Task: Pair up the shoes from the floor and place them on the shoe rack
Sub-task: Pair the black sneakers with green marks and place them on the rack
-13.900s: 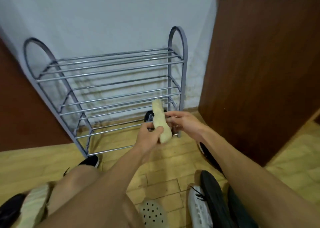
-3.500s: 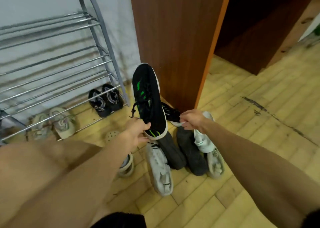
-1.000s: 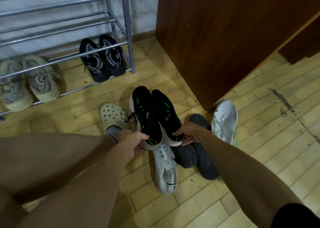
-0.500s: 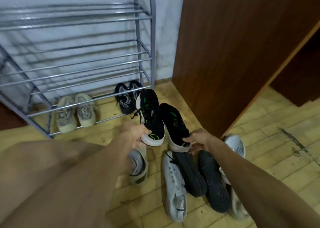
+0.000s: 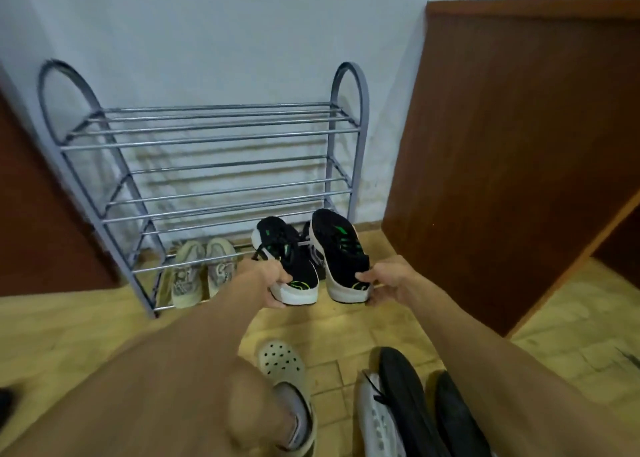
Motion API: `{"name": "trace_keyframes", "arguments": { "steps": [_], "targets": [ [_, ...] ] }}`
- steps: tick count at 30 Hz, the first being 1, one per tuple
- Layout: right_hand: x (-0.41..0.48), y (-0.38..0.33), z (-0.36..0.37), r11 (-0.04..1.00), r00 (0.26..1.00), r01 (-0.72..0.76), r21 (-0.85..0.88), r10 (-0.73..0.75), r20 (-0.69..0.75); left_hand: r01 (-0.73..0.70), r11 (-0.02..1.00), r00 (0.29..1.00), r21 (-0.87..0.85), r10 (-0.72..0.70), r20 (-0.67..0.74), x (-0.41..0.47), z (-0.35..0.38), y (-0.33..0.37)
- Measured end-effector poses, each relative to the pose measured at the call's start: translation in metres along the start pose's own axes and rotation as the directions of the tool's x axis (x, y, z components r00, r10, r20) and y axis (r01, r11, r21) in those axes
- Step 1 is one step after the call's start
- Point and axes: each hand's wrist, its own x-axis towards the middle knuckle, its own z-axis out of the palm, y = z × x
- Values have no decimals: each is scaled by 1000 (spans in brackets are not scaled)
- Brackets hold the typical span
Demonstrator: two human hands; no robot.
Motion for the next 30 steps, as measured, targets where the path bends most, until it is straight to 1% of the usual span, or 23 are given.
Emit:
{"name": "trace_keyframes", "arguments": {
  "steps": [5,7,11,14,16,18,22,24,26,28,30],
  "targets": [
    [59,-13,20,1000,1000,1,19,-1,-6,-41,995,997,-88,35,-69,58,11,9],
    [87,-18,27,1000,1000,-1,28,1,-16,-54,996,993,-72,47,-106,84,15,19],
    [143,-31,36,999,999,35,-8,-35,-36,-97,995,988,-4,96,-121,147,13,38],
    [177,-41,45,999,997,49,-10,-50,-53,-120,993,981,-4,118,-151,189,8,48],
    [197,-46,52,998,997,60,0,-60,-55,-108,994,980,-1,107,-168,210,7,53],
    [215,-46,58,998,996,65,-15,-66,-65,-100,995,987,-27,95,-131,226,8,58],
    [242,-43,70,993,990,93,-65,-100,-100,-113,992,980,-60,101,-172,245,16,60],
    [253,-39,73,987,981,129,-94,-141,-135,-123,992,978,-15,119,-170,250,21,58],
    [261,-33,74,980,972,154,-126,-174,-160,-115,991,982,70,124,-142,253,22,55],
    [265,-31,75,976,970,159,-151,-183,-160,-103,977,987,187,124,-99,250,23,53],
    [263,-32,73,970,973,163,-179,-188,-132,-128,955,980,269,163,-114,243,23,51]
  ]
}}
